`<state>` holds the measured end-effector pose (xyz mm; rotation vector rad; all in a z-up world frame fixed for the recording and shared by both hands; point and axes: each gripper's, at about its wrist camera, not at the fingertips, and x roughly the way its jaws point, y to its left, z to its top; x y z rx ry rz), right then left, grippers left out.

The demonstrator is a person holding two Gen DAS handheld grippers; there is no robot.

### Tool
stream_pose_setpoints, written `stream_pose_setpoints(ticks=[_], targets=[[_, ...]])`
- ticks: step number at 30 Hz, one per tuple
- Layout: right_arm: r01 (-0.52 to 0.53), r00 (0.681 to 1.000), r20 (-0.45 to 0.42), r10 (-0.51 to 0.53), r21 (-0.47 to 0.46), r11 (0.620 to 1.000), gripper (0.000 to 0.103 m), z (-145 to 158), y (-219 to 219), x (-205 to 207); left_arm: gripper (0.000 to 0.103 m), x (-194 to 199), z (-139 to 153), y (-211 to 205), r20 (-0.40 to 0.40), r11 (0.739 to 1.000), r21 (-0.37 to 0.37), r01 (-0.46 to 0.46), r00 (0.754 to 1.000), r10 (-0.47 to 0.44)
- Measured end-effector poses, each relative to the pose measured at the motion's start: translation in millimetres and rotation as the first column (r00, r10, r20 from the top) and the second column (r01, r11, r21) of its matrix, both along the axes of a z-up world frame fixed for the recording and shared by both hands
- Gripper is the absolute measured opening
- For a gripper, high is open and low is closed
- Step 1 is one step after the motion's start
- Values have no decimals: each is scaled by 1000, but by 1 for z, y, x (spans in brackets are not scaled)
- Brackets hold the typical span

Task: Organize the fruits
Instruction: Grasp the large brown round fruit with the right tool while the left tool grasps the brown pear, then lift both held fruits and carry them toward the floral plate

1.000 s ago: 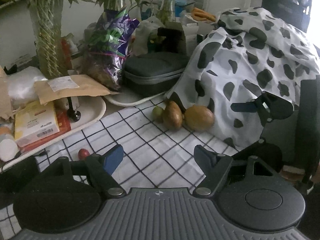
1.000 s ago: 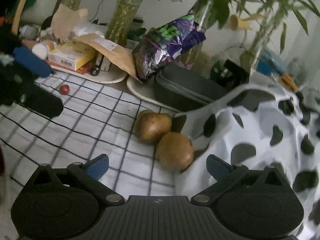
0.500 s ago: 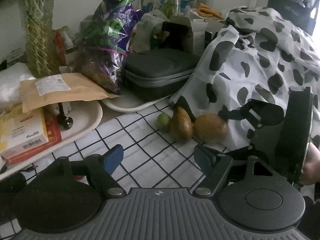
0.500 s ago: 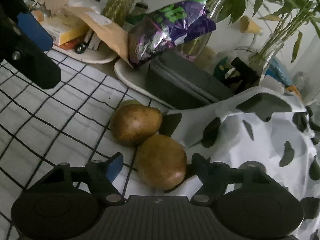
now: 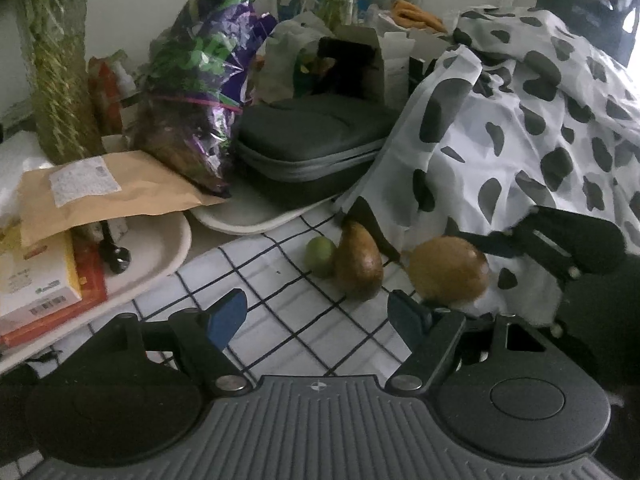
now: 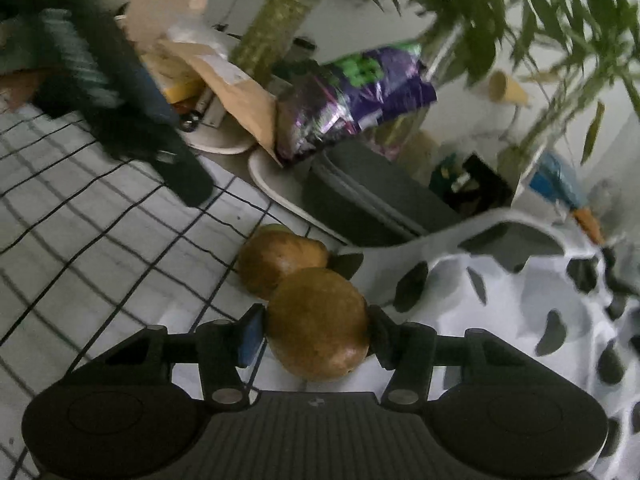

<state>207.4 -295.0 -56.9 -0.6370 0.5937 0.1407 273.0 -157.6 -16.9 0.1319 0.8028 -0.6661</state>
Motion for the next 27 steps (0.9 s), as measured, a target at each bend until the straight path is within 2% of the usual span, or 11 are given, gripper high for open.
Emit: stream_pose_setpoints(ticks=[7,9,14,19,22,27], targets=[[-12,1000,10,13,-90,996,56,4,-3,-20,75,10,-9,-18,-32,1000,-17,1,999,-2],[-7,1000,3,7,-94,996,56,6,-3,-26,70,14,-11,-24,-44,1000,-26,-5,999,4],[13,999,-32,-15,-49,999,56,12,-6,-34,55,24,-18,-41,-60,1000,-22,-8,998,7],[47,998,-53,-46,10,999,56,17,-15,-36,54,30,-22,-60,-39,999,33,4,999,-3],[66,996,-58,-64,37,997,56,19,-19,-35,40,33,-27,-70,-53,999,51,12,999,-9],[78,994,-76,-73,64,995,56,19,-22,-34,40,29,-35,-82,-9,993,116,11,1000,-10]])
